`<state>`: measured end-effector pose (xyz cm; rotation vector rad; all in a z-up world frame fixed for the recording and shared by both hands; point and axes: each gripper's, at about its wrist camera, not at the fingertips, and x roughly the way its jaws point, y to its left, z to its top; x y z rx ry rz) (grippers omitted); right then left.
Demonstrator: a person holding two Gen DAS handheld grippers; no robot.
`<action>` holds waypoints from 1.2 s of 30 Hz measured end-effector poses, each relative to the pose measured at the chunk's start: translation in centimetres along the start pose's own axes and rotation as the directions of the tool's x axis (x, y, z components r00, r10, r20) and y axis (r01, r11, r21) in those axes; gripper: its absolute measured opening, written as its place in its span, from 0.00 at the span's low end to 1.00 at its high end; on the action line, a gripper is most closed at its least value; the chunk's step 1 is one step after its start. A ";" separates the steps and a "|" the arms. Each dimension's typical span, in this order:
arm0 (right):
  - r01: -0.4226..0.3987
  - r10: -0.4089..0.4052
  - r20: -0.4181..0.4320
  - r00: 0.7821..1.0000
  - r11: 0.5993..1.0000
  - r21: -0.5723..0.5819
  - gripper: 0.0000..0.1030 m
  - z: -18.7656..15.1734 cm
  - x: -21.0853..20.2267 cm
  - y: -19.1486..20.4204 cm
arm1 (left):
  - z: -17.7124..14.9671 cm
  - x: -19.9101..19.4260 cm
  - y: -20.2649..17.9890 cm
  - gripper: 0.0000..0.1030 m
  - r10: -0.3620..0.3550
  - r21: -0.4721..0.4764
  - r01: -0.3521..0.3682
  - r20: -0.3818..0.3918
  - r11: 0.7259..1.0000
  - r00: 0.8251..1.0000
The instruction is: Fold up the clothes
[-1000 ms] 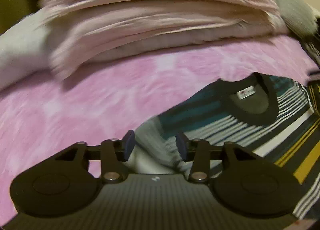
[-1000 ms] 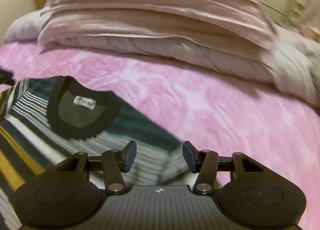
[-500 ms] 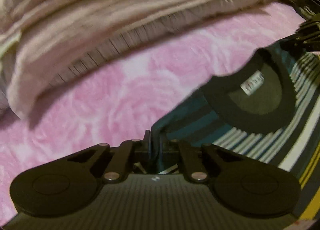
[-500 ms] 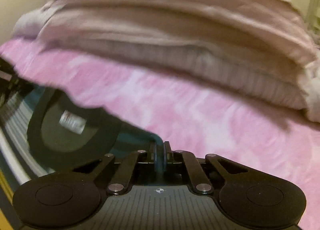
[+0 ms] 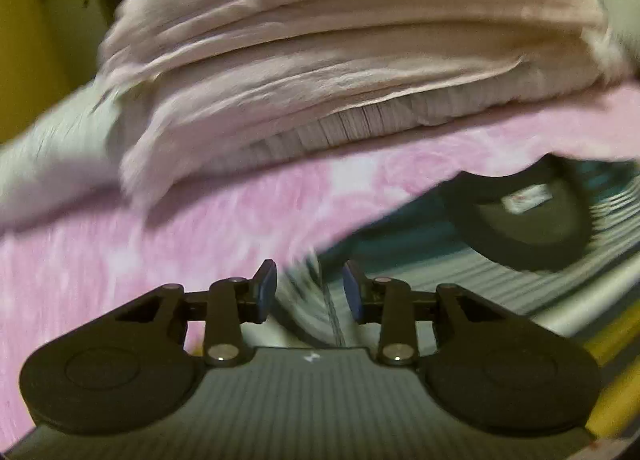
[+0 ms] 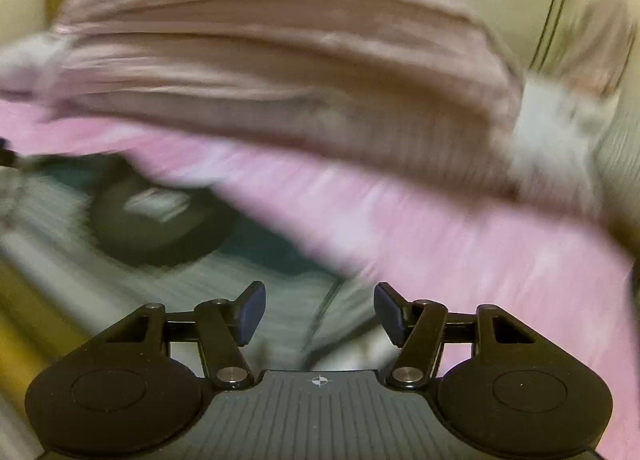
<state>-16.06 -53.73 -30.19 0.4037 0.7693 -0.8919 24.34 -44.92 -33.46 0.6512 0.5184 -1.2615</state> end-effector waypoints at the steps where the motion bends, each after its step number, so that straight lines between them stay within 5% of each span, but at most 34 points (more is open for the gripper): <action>1: -0.051 0.052 -0.043 0.998 0.998 0.030 0.48 -2.2 -1.7 0.8 | -1.3 -1.9 0.2 0.30 -0.041 -0.029 0.041 -0.016 0.999 0.999; 3: -0.075 0.085 -0.112 0.990 0.993 0.088 0.46 -6.0 -4.6 2.3 | -4.7 -5.7 0.2 0.30 -0.135 -0.078 0.129 -0.080 0.989 0.988; 6: -0.038 0.086 -0.197 0.977 0.972 0.233 0.46 -12.1 -10.3 3.7 | -11.1 -11.2 1.5 0.32 -0.249 -0.236 0.199 -0.204 0.951 0.947; 8: 0.009 0.086 -0.242 0.966 0.931 0.366 0.46 -15.9 -14.1 3.7 | -15.3 -14.6 2.7 0.32 -0.279 -0.341 0.179 -0.271 0.923 0.921; 13: 0.099 0.127 -0.323 0.938 0.793 0.601 0.46 -23.1 -21.1 4.0 | -23.4 -22.3 5.2 0.32 -0.357 -0.589 0.089 -0.356 0.803 0.864; 15: 0.101 0.151 -0.338 0.929 0.774 0.625 0.46 -24.6 -22.4 4.5 | -24.9 -24.7 4.5 0.32 -0.378 -0.605 0.091 -0.366 0.791 0.850; 17: 0.098 0.140 -0.345 0.928 0.802 0.590 0.46 -25.1 -22.8 5.4 | -25.5 -26.5 3.0 0.32 -0.386 -0.579 0.113 -0.373 0.808 0.844; 21: 0.069 0.129 -0.321 0.938 0.840 0.538 0.53 -25.2 -22.7 6.3 | -26.2 -29.6 -1.6 0.32 -0.328 -0.377 0.178 -0.384 0.909 0.863; 25: 0.008 0.152 -0.282 0.947 0.868 0.497 0.56 -26.5 -23.7 6.6 | -26.9 -31.8 -6.7 0.32 -0.208 -0.114 0.179 -0.344 0.977 0.915; 31: -0.039 0.163 -0.252 0.954 0.899 0.437 0.56 -28.1 -25.3 7.1 | -27.1 -33.5 -10.2 0.39 -0.119 -0.052 0.109 -0.235 0.993 0.965; 36: -0.051 0.164 -0.234 0.958 0.904 0.424 0.56 -28.8 -25.9 7.1 | -27.7 -34.6 -9.4 0.55 -0.138 -0.247 0.084 -0.212 0.965 0.967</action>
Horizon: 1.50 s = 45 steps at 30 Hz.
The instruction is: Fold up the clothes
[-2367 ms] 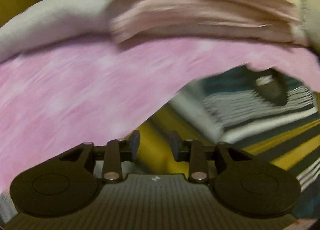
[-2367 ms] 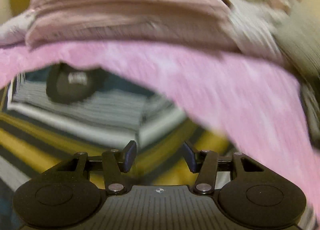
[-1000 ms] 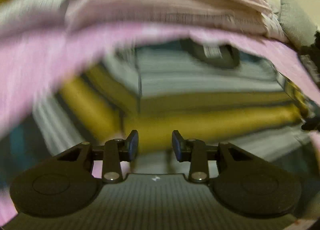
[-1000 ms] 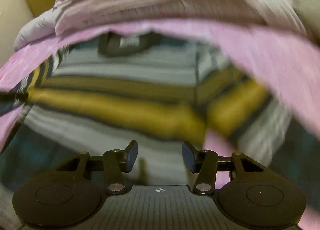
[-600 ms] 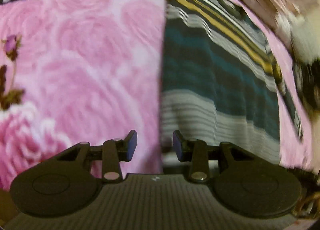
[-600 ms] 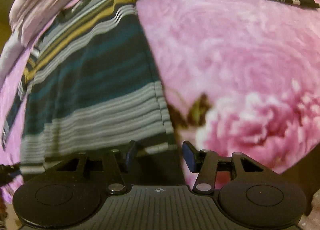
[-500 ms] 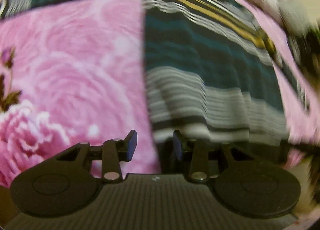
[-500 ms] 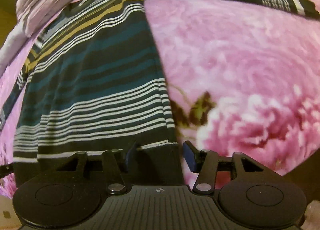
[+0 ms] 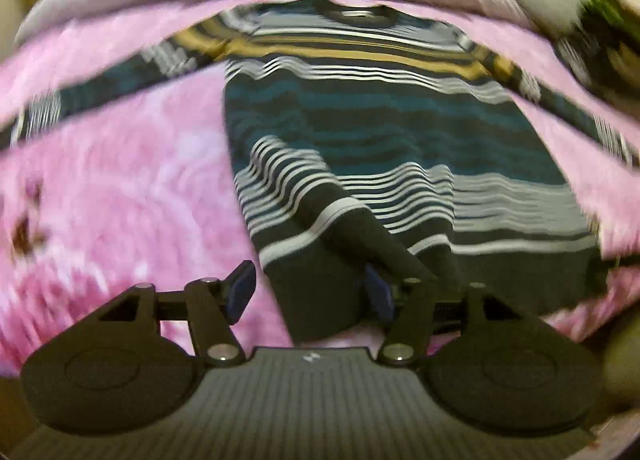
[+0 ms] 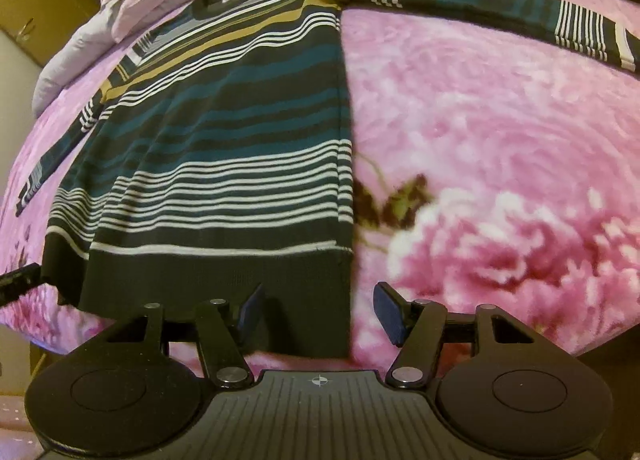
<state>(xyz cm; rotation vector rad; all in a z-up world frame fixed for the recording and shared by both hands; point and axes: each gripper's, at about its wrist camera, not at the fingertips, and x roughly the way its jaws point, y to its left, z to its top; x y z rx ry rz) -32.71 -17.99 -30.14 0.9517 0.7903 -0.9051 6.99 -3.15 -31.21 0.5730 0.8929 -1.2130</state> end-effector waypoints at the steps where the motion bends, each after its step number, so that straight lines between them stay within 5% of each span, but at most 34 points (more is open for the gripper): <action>1: -0.003 0.003 0.007 1.000 1.000 0.009 0.56 0.0 0.0 0.0 | 0.0 0.3 0.6 0.56 -0.018 -0.070 0.018 -0.005 0.997 1.000; 4: -0.014 0.014 0.024 1.000 1.000 0.026 0.56 0.1 0.3 0.2 | 0.1 1.9 2.3 0.55 -0.041 -0.218 0.039 -0.004 0.975 0.999; 7: -0.026 0.028 0.029 0.999 0.998 -0.053 0.53 -0.1 1.0 1.5 | 0.6 3.6 3.3 0.41 -0.097 -0.306 0.096 0.010 0.947 0.995; 8: -0.007 0.010 0.024 1.000 0.992 -0.123 0.30 -0.4 1.3 2.4 | 0.8 3.9 3.2 0.17 -0.129 -0.292 0.128 0.013 0.948 0.992; 9: 0.039 -0.034 0.026 0.999 0.976 -0.215 0.17 -0.6 1.5 3.5 | 1.0 3.9 2.9 0.03 -0.141 -0.258 0.140 0.018 0.956 0.990; 11: 0.019 -0.016 0.016 1.000 0.968 -0.251 0.02 -0.2 1.0 3.7 | 1.4 2.7 2.9 0.03 -0.118 -0.174 0.124 0.042 0.977 0.992; 15: 0.045 -0.042 0.019 0.999 0.974 -0.220 0.02 0.6 -0.8 2.6 | 0.2 -1.8 7.4 0.02 0.028 -0.153 -0.015 0.084 0.988 0.996; 19: 0.106 -0.150 -0.159 0.976 0.961 -0.256 0.12 0.6 1.6 2.7 | -1.5 -1.3 10.0 0.00 0.129 -0.092 -0.133 -0.050 0.987 0.990; 22: 0.191 -0.209 -0.062 0.976 0.958 -0.216 0.22 1.7 -0.4 3.7 | -1.4 -0.9 10.8 0.01 0.126 -0.068 -0.134 -0.108 0.989 0.986; 26: 0.232 -0.207 0.142 0.968 0.953 -0.197 0.39 4.0 -1.7 6.3 | 1.4 -1.5 9.7 0.07 0.080 -0.026 -0.079 0.016 0.997 0.997; 31: 0.239 -0.193 0.213 0.958 0.947 -0.215 0.40 6.0 3.2 9.6 | 6.3 2.7 6.2 0.21 -0.060 0.122 0.048 0.091 0.991 0.994; 35: 0.238 -0.221 0.104 0.970 0.947 -0.216 0.40 3.3 6.6 9.5 | 6.8 6.3 5.0 0.26 -0.097 0.186 0.091 0.026 0.978 0.995; 39: 0.297 -0.279 0.122 0.952 0.939 -0.175 0.40 -1.7 4.6 9.6 | 2.6 5.9 6.3 0.26 -0.100 0.200 0.107 -0.046 0.974 0.994; 42: 0.343 -0.345 0.015 0.938 0.925 -0.162 0.42 -3.8 4.3 10.3 | -0.3 3.5 7.1 0.26 -0.091 0.185 0.105 -0.081 0.977 0.992; 45: 0.346 -0.355 -0.182 0.917 0.935 -0.080 0.42 -4.3 4.4 10.3 | -1.4 1.9 6.9 0.26 -0.058 0.202 0.094 -0.175 0.975 0.983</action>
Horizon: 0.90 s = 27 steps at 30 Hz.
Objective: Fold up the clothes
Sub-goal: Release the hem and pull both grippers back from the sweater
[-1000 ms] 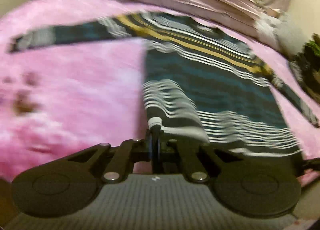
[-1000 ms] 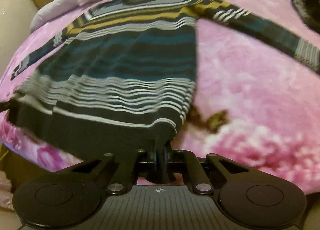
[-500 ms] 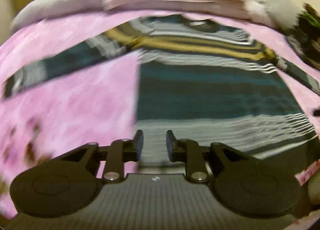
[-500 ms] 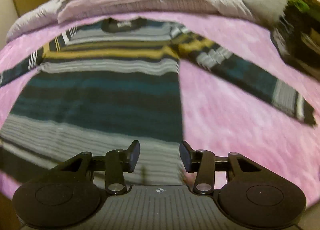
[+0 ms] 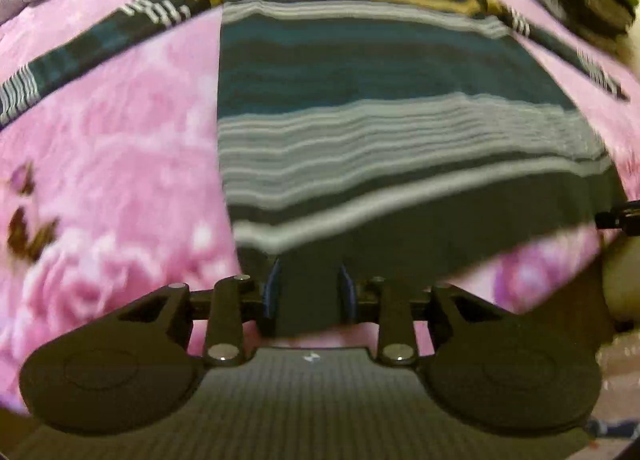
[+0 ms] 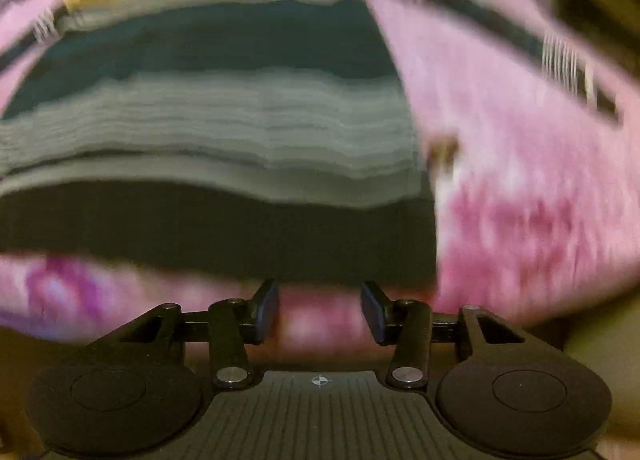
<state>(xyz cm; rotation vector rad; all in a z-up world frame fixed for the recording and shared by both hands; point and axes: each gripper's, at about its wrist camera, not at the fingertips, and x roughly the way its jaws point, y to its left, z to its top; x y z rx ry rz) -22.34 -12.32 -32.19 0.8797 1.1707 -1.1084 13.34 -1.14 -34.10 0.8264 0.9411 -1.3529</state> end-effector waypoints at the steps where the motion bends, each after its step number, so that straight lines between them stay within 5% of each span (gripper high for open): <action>1: -0.018 0.018 -0.016 1.000 1.000 0.025 0.42 0.0 -0.5 0.0 | 0.2 -0.4 0.0 0.27 0.005 0.004 -0.005 -0.049 1.000 0.999; 4: -0.095 0.095 0.001 0.995 0.993 0.071 0.43 0.5 -3.5 0.1 | 0.8 -2.2 0.1 0.27 -0.012 -0.015 0.010 -0.146 1.000 0.989; 10: -0.179 0.171 0.123 0.978 0.982 0.064 0.60 4.0 -10.6 0.7 | 5.3 -9.0 -1.7 0.40 0.006 0.011 -0.006 -0.003 1.000 1.000; 16: -0.191 0.189 0.247 0.950 0.981 -0.019 0.64 5.0 -18.6 0.4 | 9.2 -16.3 -4.6 0.56 0.041 -0.036 -0.037 0.110 0.999 0.993; 27: -0.220 0.271 0.306 0.913 0.956 -0.193 0.65 -2.8 -29.0 -2.2 | 4.6 -27.0 -11.6 0.62 0.102 -0.141 -0.083 0.135 0.986 0.986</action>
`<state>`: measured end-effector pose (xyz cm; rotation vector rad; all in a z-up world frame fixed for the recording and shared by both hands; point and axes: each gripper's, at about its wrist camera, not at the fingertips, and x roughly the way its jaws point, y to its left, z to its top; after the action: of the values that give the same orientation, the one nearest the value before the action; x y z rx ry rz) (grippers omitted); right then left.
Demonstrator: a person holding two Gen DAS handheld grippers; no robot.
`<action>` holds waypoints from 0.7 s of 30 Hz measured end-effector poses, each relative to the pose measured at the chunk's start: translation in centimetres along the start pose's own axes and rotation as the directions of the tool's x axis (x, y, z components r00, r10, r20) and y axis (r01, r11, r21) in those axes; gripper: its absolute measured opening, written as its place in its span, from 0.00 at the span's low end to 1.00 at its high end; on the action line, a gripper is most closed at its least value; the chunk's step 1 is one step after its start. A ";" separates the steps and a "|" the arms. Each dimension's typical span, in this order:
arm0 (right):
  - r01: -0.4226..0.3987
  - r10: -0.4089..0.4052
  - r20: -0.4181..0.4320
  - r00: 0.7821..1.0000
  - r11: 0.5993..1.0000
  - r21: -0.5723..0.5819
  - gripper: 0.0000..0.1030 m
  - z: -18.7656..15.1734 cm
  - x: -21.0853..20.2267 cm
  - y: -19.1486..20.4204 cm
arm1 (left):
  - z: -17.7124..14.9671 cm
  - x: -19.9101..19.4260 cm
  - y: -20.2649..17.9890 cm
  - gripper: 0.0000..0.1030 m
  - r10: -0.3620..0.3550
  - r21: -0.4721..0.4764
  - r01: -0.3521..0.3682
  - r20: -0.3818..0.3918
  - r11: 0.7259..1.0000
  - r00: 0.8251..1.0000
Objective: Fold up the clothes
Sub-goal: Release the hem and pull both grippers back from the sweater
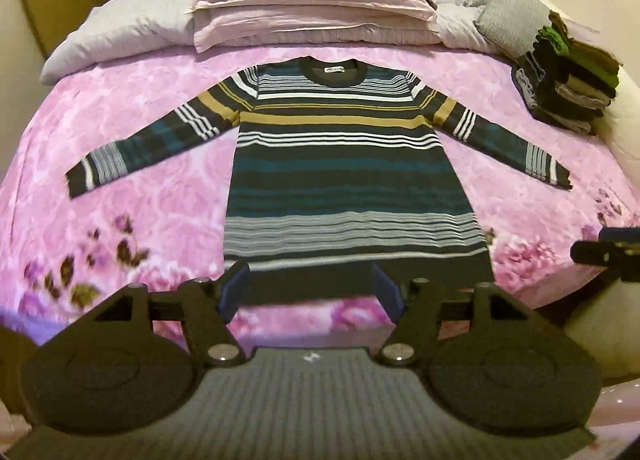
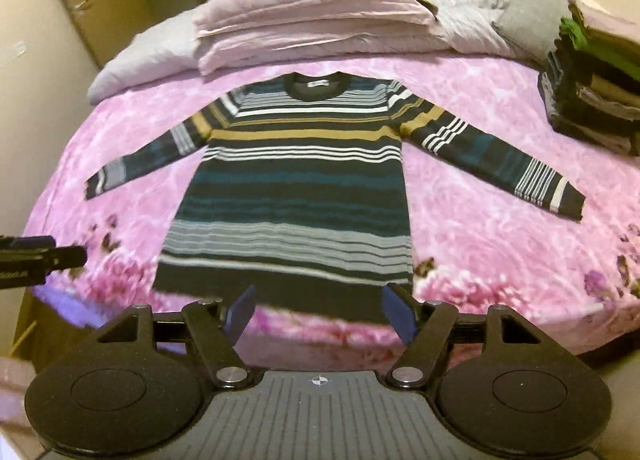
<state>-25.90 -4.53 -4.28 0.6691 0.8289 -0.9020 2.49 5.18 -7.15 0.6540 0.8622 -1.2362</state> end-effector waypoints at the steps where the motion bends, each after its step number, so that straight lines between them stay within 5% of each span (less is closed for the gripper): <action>1: -0.004 0.004 0.002 1.000 1.000 -0.006 0.65 -0.8 -0.8 -0.1 | -0.7 -1.0 -0.6 0.62 0.005 -0.010 -0.005 0.003 1.000 1.000; 11: -0.037 0.038 0.002 0.999 0.997 -0.073 0.65 -5.5 -7.1 -0.3 | -5.3 -8.0 -3.7 0.65 0.042 -0.027 -0.041 0.056 0.999 0.998; 21: -0.038 0.040 0.012 0.999 0.995 -0.095 0.66 -7.4 -8.8 -0.8 | -7.4 -10.6 -5.5 0.68 0.066 -0.013 -0.065 0.076 0.998 0.995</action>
<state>-32.28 4.43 -0.84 0.5937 0.8386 -0.8262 -5.38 15.56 -2.03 0.6183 0.7777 -1.1897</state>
